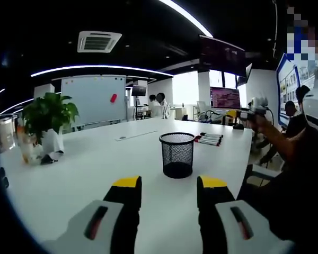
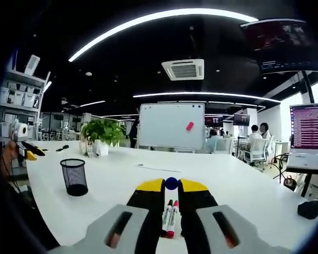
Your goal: Pick up the whiteboard markers from the pen holder and place them facing the whiteboard neatly
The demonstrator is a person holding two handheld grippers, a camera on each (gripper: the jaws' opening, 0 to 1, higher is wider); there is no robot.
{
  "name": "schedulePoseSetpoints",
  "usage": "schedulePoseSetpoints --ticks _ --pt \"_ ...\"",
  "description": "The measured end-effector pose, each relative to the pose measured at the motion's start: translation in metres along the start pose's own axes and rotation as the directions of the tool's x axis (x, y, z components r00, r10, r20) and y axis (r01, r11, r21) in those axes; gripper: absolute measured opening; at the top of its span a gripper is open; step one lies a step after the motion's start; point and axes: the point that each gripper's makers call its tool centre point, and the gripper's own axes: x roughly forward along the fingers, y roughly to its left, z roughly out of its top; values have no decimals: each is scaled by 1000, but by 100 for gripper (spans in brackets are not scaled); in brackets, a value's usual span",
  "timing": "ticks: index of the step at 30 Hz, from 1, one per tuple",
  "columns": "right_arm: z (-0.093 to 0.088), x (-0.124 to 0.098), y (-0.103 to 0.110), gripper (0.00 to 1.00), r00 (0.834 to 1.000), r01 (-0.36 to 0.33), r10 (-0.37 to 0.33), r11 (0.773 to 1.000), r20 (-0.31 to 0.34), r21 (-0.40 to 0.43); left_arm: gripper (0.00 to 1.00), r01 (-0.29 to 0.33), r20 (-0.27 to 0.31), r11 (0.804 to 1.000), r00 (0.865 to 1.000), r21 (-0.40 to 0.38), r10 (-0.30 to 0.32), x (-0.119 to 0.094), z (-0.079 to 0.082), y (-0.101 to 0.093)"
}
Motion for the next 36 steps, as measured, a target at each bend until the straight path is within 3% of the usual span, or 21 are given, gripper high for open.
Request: schedulePoseSetpoints --ticks 23,36 --pt "-11 -20 -53 13 990 139 -139 990 -8 -4 43 4 -5 1000 1000 3 -4 2 0 -2" --pt "-34 -18 -67 13 983 170 -170 985 -68 -5 43 5 -5 1000 1000 2 -5 2 0 -3"
